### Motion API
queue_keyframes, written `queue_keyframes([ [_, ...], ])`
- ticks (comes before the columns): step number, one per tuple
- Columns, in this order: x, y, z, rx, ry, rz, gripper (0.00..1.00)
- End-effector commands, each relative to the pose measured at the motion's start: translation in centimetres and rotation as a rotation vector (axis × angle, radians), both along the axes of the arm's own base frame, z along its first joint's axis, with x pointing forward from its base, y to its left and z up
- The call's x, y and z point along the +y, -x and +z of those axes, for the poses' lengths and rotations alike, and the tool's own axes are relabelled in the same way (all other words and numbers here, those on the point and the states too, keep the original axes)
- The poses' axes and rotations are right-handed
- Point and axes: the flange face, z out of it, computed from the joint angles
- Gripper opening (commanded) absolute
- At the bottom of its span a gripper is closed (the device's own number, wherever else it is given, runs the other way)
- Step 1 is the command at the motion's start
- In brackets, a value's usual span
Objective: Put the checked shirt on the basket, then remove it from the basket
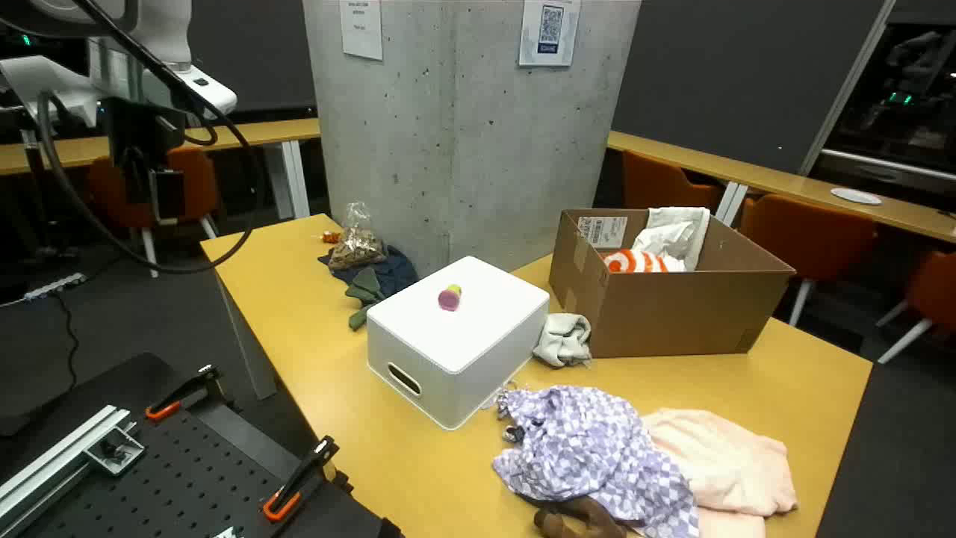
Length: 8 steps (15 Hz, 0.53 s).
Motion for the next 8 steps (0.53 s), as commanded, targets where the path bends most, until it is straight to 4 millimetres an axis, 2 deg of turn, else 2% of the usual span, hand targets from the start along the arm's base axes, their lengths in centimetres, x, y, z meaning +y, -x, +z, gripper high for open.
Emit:
queue_keyframes([
  [1,0.0,0.0,0.0,0.0,0.0,0.0,1.0],
  [6,0.0,0.0,0.0,0.0,0.0,0.0,1.0],
  [8,0.2,-1.3,0.9,-0.012,0.008,-0.083,1.0],
])
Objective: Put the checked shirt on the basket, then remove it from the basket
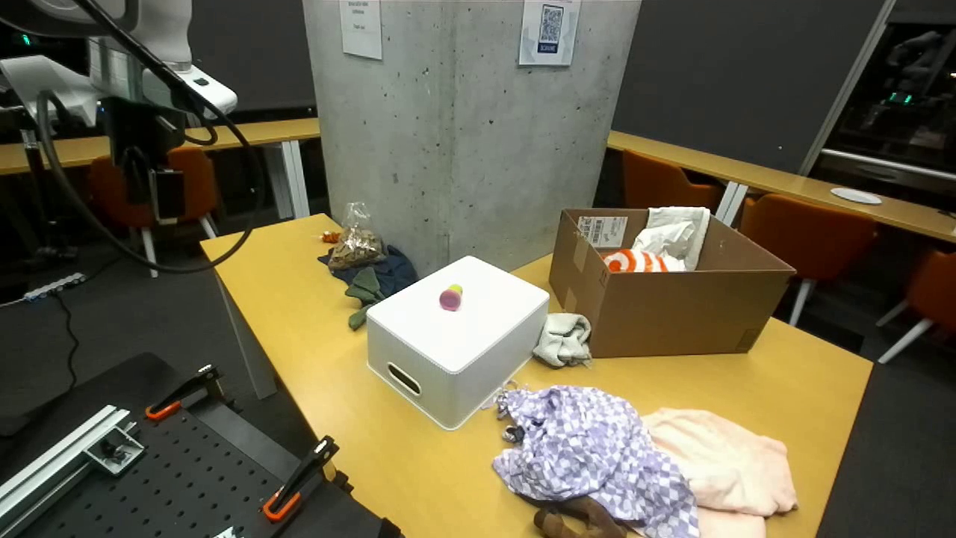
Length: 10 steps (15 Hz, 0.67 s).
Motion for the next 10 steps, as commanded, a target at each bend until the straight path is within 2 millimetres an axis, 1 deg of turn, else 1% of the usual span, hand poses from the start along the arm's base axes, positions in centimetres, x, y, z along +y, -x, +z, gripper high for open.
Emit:
queue_keyframes([
  [1,-0.3,-1.8,1.4,-0.03,0.032,-0.119,1.0],
  [2,-1.7,-2.6,2.3,-0.07,0.063,-0.177,1.0],
  [3,-2.5,-3.5,2.7,-0.101,0.08,-0.211,1.0],
  [4,-3.9,-5.0,2.8,-0.141,0.12,-0.234,1.0],
  [5,-4.9,-6.1,2.8,-0.177,0.161,-0.256,1.0],
  [6,-6.2,-8.0,2.3,-0.212,0.214,-0.26,1.0],
  [7,-7.1,-9.3,1.9,-0.243,0.258,-0.252,1.0],
  [9,-9.7,-12.7,0.0,-0.286,0.353,-0.249,1.0],
  [10,-11.4,-14.2,-1.2,-0.297,0.39,-0.258,1.0],
])
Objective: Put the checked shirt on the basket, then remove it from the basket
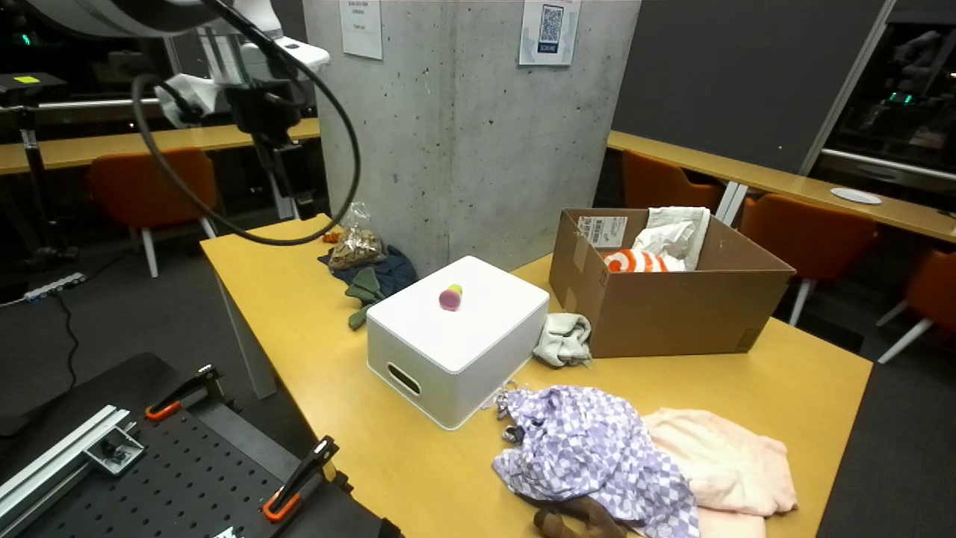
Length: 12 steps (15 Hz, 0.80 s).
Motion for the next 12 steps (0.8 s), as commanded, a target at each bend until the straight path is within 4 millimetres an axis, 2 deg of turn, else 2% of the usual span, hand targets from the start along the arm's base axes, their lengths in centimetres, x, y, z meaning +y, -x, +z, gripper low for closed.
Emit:
queue_keyframes([
  [1,-4.0,-6.1,-3.6,-0.028,0.131,-0.04,1.0],
  [3,-7.5,-7.8,-5.8,-0.043,0.188,-0.096,1.0],
  [5,-11.1,-8.5,-8.0,-0.047,0.201,-0.174,1.0],
  [10,-20.0,-8.0,-13.2,-0.068,0.177,-0.359,1.0],
  [12,-22.4,-8.2,-15.5,-0.079,0.188,-0.404,1.0],
])
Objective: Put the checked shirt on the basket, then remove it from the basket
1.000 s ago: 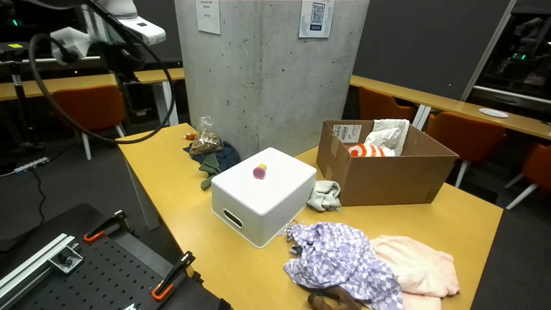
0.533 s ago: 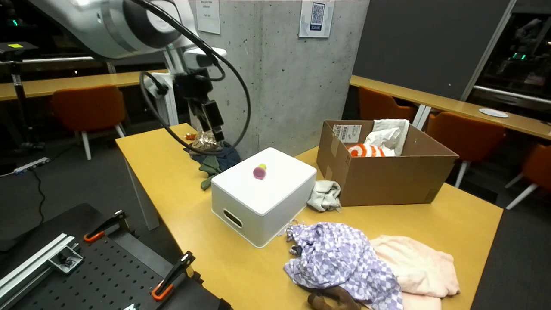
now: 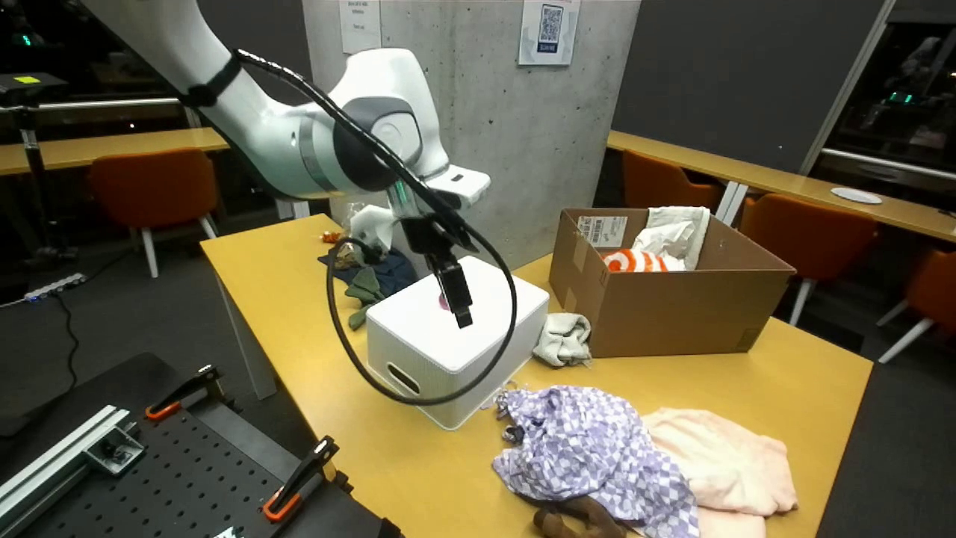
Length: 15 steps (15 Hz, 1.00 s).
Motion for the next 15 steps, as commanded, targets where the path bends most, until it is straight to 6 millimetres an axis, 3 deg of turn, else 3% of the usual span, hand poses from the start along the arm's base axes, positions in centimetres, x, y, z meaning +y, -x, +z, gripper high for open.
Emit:
queue_keyframes([
  [1,-3.9,-1.0,-3.5,-0.043,0.022,-0.077,1.0],
  [5,-7.9,-2.0,-7.7,-0.052,0.046,-0.118,1.0],
  [8,-11.1,-3.2,-12.4,-0.055,0.035,-0.161,1.0],
  [15,-14.3,-6.0,-22.9,-0.049,-0.004,-0.25,1.0],
])
